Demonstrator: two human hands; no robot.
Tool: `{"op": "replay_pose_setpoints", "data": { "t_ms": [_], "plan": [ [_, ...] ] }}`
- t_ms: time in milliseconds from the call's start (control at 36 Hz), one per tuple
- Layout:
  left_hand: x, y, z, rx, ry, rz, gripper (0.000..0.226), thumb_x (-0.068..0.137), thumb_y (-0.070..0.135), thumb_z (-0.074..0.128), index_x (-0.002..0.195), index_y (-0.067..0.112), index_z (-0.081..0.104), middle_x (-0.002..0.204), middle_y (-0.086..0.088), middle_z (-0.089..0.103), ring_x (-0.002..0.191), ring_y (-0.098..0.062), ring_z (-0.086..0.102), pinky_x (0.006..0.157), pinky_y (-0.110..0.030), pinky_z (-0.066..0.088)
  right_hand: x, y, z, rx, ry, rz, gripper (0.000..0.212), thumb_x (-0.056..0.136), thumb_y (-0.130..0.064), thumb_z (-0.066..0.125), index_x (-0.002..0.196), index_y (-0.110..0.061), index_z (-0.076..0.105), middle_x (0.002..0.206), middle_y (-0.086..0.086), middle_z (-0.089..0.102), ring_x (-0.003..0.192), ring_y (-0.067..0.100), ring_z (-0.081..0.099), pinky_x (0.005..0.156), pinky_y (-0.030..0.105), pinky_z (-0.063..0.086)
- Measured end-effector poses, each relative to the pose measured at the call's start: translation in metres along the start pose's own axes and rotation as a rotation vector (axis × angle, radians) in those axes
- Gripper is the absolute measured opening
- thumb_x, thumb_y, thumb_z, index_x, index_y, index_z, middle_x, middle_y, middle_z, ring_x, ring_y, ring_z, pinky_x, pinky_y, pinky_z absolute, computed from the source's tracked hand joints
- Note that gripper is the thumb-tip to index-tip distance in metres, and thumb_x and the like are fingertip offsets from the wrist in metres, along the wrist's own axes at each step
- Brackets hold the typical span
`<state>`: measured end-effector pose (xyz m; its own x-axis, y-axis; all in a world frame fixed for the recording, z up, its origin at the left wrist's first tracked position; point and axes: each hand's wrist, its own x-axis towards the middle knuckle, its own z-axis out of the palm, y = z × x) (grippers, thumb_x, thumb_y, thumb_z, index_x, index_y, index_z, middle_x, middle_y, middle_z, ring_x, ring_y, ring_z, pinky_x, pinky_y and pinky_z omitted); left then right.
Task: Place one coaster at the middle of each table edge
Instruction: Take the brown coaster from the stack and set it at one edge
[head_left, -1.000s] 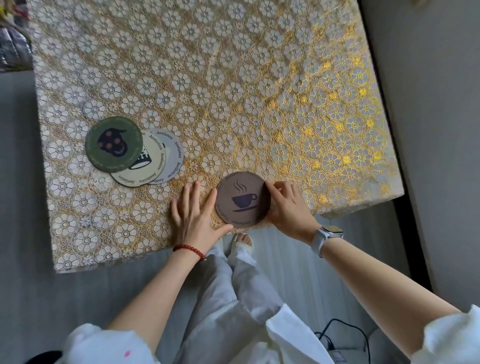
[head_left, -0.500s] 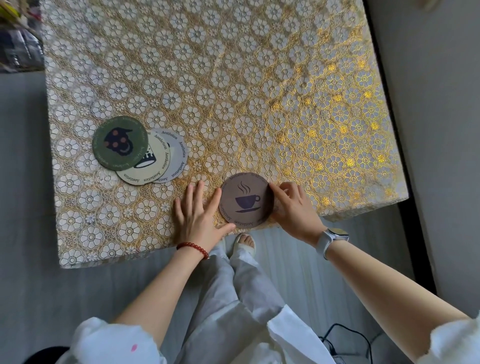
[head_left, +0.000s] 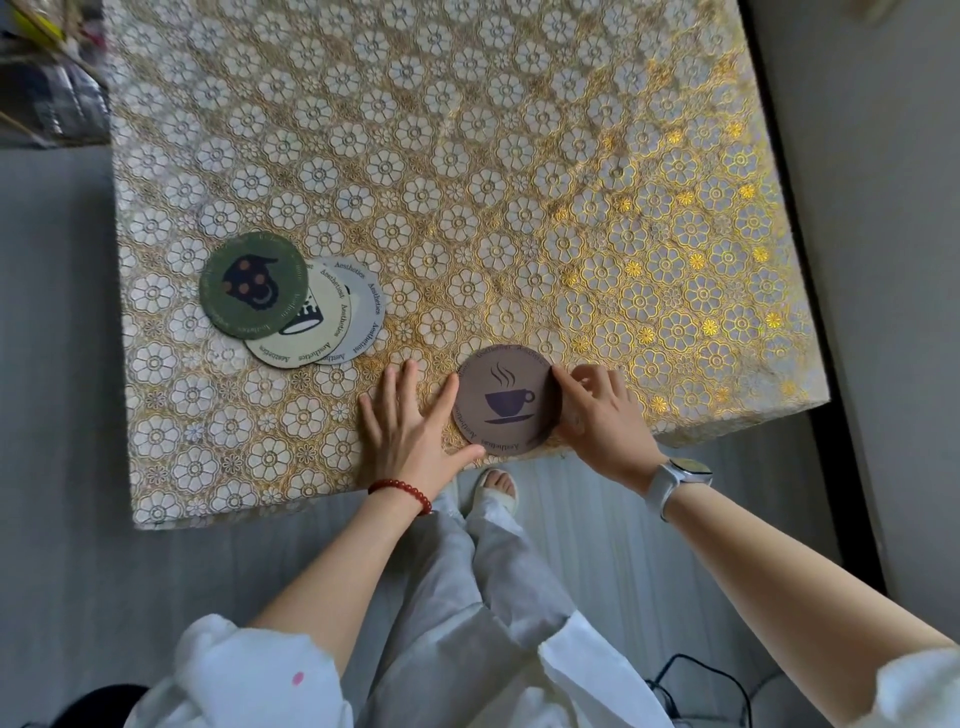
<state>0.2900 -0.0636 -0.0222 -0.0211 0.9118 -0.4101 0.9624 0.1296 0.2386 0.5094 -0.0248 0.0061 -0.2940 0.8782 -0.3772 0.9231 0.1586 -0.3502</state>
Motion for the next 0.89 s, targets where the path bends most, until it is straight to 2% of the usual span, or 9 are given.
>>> {"op": "replay_pose_setpoints", "data": {
  "t_ms": [139,333,417,528,639,694,750,889],
  "plan": [
    [0.001,-0.001,0.001,0.023,-0.008,0.002,0.093,0.065,0.070,0.055,0.139,0.043,0.004,0.154,-0.006,-0.014,0.138,-0.028,-0.021,0.105,-0.056,-0.016,0.002,0.001,0.000,-0.040,-0.020,0.009,0.061,0.083,-0.027,0.055,0.137,-0.021,0.026,0.128,0.011,0.040,0.111,0.031,0.036,0.088,0.045,0.040],
    [-0.001,-0.005,0.008,0.114,-0.030,0.007,0.096,0.067,0.078,0.041,0.134,0.043,-0.019,0.143,-0.005,-0.034,0.131,-0.026,-0.034,0.103,-0.056,-0.018,-0.001,0.000,0.005,-0.099,-0.030,0.023,0.062,0.083,-0.027,0.055,0.137,-0.022,0.025,0.130,0.010,0.039,0.113,0.030,0.036,0.089,0.043,0.039],
    [0.002,-0.005,0.008,0.119,-0.049,0.015,0.097,0.067,0.078,0.039,0.132,0.043,-0.024,0.142,-0.006,-0.036,0.129,-0.027,-0.037,0.102,-0.056,-0.019,0.001,-0.001,0.002,-0.104,-0.033,0.032,0.060,0.084,-0.028,0.054,0.137,-0.021,0.024,0.130,0.009,0.039,0.114,0.030,0.036,0.091,0.044,0.037],
    [0.004,-0.007,0.002,0.083,-0.090,0.036,0.096,0.067,0.074,0.046,0.137,0.041,-0.011,0.152,-0.005,-0.022,0.137,-0.027,-0.025,0.106,-0.056,-0.013,0.004,-0.004,-0.005,-0.115,-0.090,0.043,0.059,0.085,-0.031,0.053,0.136,-0.022,0.026,0.132,0.009,0.039,0.117,0.028,0.036,0.095,0.043,0.036],
    [0.007,-0.014,-0.021,-0.103,-0.165,0.036,0.081,0.077,0.053,0.057,0.140,0.037,0.009,0.155,0.000,0.002,0.141,-0.025,-0.001,0.110,-0.057,0.006,0.010,-0.018,-0.023,-0.117,-0.174,0.114,0.053,0.086,-0.033,0.050,0.134,-0.021,0.031,0.128,0.010,0.048,0.116,0.028,0.042,0.097,0.044,0.038],
    [0.009,-0.017,-0.037,-0.285,-0.215,0.000,0.068,0.081,0.037,0.059,0.139,0.029,0.023,0.152,-0.004,0.015,0.138,-0.027,0.014,0.110,-0.053,0.019,0.015,-0.031,-0.034,-0.163,-0.174,0.124,0.045,0.087,-0.030,0.046,0.129,-0.017,0.037,0.125,0.011,0.051,0.115,0.028,0.043,0.097,0.046,0.038],
    [0.011,-0.024,-0.057,-0.378,-0.220,-0.026,0.058,0.083,0.031,0.058,0.135,0.022,0.034,0.148,-0.007,0.024,0.134,-0.026,0.026,0.109,-0.047,0.028,0.022,-0.048,-0.045,-0.160,-0.165,0.121,0.042,0.087,-0.024,0.045,0.129,-0.015,0.040,0.129,0.011,0.048,0.118,0.028,0.042,0.098,0.046,0.039],
    [0.012,-0.059,-0.117,-0.344,-0.112,-0.022,0.043,0.087,0.031,0.052,0.127,0.016,0.046,0.136,-0.011,0.044,0.119,-0.025,0.046,0.099,-0.038,0.040,0.040,-0.108,-0.065,-0.101,-0.158,0.033,0.036,0.091,-0.029,0.043,0.125,-0.017,0.047,0.123,0.006,0.052,0.114,0.022,0.047,0.094,0.036,0.043]
  ]
}}
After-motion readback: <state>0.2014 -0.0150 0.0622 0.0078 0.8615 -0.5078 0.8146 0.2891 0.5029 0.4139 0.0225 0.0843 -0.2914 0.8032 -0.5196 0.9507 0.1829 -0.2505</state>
